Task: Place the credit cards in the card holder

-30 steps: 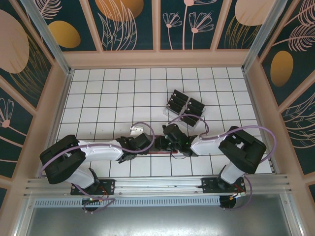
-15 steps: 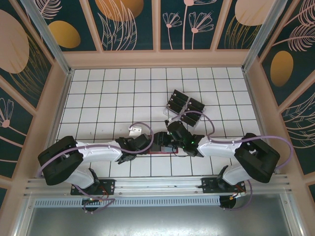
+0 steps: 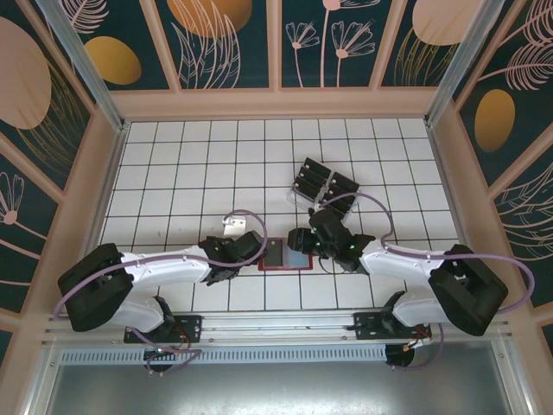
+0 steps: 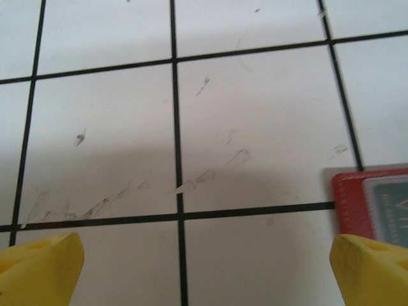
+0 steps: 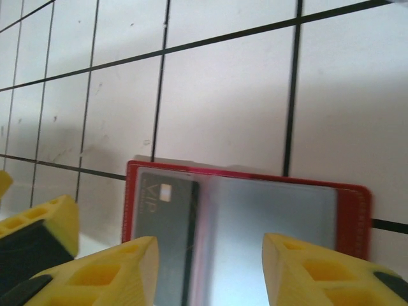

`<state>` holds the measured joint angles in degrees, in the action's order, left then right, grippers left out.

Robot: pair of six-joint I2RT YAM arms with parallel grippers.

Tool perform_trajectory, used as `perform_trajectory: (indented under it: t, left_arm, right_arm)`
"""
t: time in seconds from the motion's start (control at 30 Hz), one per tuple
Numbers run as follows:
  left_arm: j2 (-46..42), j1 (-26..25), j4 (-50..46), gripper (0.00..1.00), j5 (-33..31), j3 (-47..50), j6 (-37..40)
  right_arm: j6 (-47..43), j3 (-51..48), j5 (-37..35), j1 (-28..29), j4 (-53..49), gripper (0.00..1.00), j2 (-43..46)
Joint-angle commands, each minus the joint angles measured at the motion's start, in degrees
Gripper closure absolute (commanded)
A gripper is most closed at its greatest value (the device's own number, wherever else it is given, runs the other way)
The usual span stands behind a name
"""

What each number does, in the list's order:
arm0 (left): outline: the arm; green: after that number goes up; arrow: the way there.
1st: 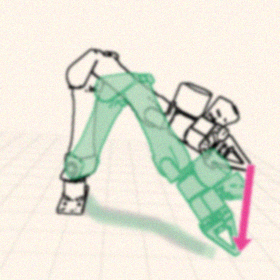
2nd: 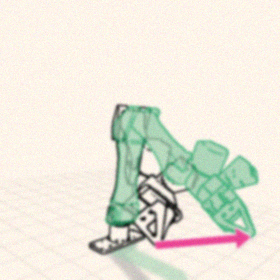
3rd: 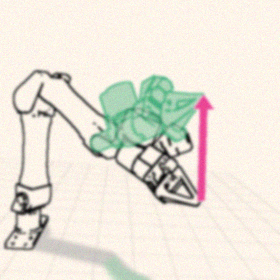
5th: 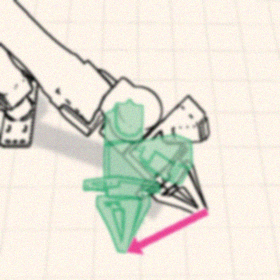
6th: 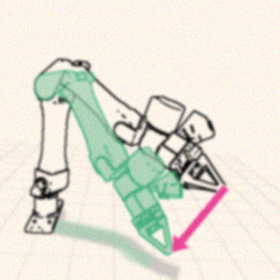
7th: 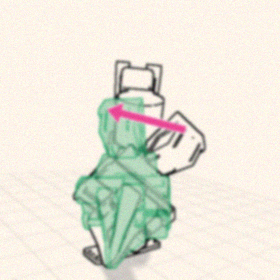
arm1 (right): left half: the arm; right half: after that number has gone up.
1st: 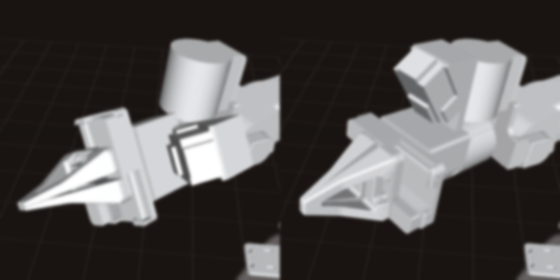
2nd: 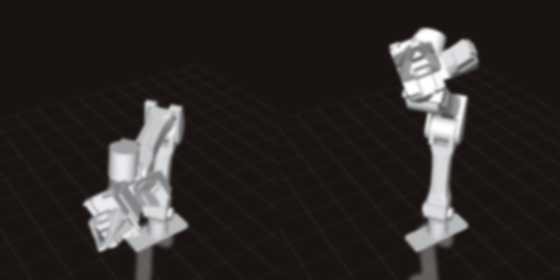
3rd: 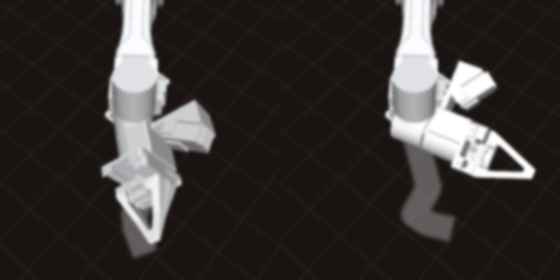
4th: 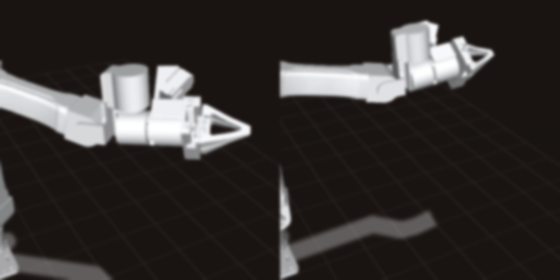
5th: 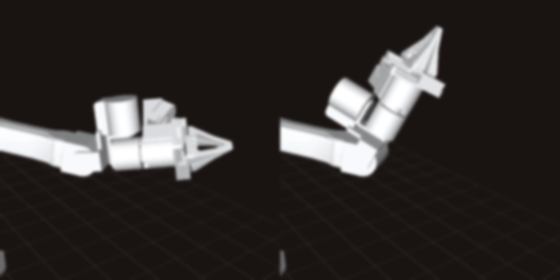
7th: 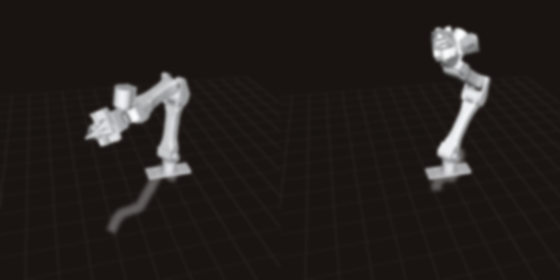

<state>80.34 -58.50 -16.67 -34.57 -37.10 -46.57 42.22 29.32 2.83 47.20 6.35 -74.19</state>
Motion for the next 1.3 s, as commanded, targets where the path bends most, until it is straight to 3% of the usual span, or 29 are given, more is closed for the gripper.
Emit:
perform_trajectory:
  t: [0.0,0.73,1.27]
  left_arm:
    - [0.03,-0.17,1.47,0.01,1.85,-2.94,1.93]
    - [2.39,-0.14,8.87,0.01,13.0,-3.91,-0.22]
    - [-1.3,-0.04,13.05,0.01,14.35,2.51,2.47]
  right_arm:
    - [-3.47,-1.1,-0.67,-1.29,-3.24,0.52,1.74]
    - [-4.17,-2.16,6.87,-1.74,5.45,0.52,-5.52]
    - [1.36,-1.46,8.69,-0.97,11.95,0.53,-10.82]
